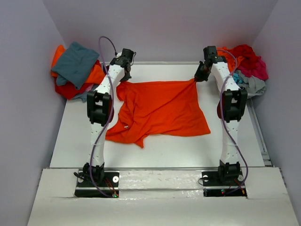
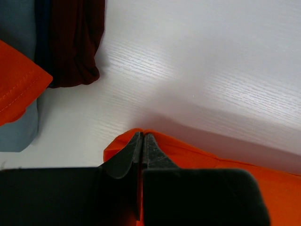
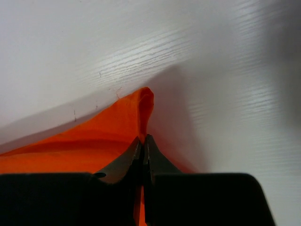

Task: Fold and stack the t-shirts
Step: Flatten out the tshirt

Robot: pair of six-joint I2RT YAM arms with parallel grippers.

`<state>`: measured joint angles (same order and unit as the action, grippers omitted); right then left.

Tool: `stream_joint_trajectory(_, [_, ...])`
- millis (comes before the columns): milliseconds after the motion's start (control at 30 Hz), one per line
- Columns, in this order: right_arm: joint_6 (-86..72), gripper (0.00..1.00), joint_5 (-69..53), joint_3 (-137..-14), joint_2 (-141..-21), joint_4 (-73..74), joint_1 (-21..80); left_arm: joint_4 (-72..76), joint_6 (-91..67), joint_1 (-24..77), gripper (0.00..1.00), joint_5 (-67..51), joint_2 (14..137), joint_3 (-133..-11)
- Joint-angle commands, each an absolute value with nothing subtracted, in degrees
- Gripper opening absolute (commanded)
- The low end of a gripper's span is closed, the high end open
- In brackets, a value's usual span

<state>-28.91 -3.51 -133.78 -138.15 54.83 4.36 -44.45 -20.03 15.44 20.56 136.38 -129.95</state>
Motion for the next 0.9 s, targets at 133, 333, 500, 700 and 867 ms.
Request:
stream_joint_trajectory(133, [-28.12, 0.07, -3.60, -136.32, -138.52, 54.32, 2.90, -43.86, -19.78, 15.29, 0.06, 21.62, 136.32, -132.89])
stream_joint_trajectory(333, [-27.95, 0.07, -3.60, -135.97, -138.43, 54.14, 2.37, -43.51, -19.51, 14.77, 0.26, 21.27, 136.93, -132.89])
stream_joint_trajectory(500, [-27.86, 0.07, -3.69, -135.88, -138.43, 54.14, 2.37, -42.63, -19.77, 14.77, 0.58, 21.80, 136.32, -132.19])
stream_joint_trajectory(700, [-27.34, 0.07, -4.65, -135.88, -138.52, 53.88, 2.37, -42.54, -19.86, 14.77, 0.67, 22.41, 135.62, -132.01])
stream_joint_trajectory(867, [-26.98, 0.29, -5.10, -135.79, -138.25, 53.88, 2.37, -42.28, -20.13, 14.77, 0.68, 20.49, 132.72, -129.03])
